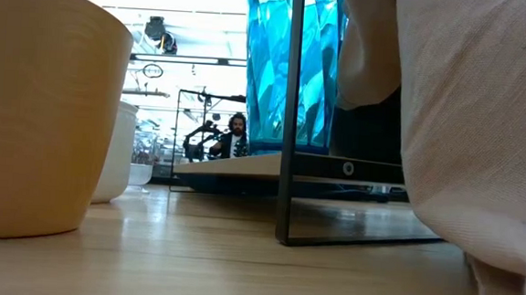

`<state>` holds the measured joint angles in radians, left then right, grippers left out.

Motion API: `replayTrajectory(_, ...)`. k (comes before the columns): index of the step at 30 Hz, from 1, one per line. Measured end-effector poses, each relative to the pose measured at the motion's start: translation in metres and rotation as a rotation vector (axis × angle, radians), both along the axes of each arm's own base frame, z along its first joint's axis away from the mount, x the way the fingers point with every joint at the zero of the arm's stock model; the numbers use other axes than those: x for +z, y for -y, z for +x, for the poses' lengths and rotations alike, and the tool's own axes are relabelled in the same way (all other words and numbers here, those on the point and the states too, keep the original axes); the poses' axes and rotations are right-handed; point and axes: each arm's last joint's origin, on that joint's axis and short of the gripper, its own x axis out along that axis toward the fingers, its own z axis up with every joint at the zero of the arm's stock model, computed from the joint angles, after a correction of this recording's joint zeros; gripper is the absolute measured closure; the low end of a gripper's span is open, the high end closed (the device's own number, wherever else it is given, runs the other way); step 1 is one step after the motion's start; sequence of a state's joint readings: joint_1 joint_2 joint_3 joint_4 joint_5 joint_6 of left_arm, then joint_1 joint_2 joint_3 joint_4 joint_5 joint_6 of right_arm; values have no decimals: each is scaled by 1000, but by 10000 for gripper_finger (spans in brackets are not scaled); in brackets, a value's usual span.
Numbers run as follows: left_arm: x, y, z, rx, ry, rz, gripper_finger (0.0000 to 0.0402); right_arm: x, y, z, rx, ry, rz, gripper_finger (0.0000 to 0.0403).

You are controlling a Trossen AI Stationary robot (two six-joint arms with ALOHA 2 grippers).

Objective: Stack small to large cups/mugs on shelf
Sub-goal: Put the black mug on the shelf

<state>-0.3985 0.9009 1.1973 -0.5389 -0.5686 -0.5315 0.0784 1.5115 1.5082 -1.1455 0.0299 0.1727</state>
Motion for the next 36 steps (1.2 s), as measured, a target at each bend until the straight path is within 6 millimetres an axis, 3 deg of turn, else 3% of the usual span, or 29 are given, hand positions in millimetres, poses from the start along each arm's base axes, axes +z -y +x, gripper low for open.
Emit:
replayTrajectory(10, -24, -3, -9, 3, -241, 15, 341, 14, -5, -21, -94, -2, 49, 293)
replayTrajectory(19, -38, -6, -17, 30, -399, -32, 341, 17, -13, -24, -160, 8, 95, 293)
replayTrajectory(30, -55, -9, -29, 81, -618, -111, 341, 15, -19, -32, -232, -96, 226, 293)
replayTrajectory(36, -57, -2, -24, -30, -661, -185, 341, 15, -34, -37, -211, -162, 335, 293)
